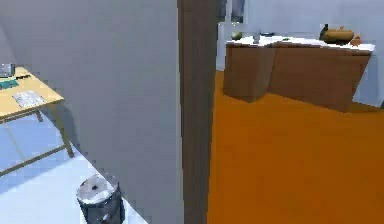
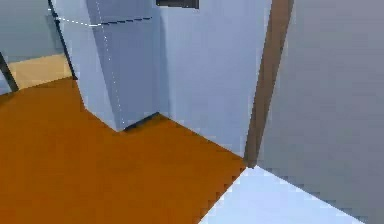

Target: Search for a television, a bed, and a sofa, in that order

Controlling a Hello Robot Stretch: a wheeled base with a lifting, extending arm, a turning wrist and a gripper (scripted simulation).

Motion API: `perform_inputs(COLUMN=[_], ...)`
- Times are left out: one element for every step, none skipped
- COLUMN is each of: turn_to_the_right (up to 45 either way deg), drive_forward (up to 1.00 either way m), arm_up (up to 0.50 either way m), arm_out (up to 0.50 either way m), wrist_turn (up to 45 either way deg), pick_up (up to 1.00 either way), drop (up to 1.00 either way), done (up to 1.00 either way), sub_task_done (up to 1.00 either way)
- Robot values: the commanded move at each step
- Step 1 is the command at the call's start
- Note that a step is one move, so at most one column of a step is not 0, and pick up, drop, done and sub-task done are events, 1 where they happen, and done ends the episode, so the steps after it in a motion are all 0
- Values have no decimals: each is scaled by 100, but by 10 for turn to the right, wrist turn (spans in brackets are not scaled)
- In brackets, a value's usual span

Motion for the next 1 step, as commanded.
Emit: perform_inputs(turn_to_the_right=[450], drive_forward=[0], arm_up=[0], arm_out=[0], wrist_turn=[0], pick_up=[0], drop=[0], done=[0], sub_task_done=[0])
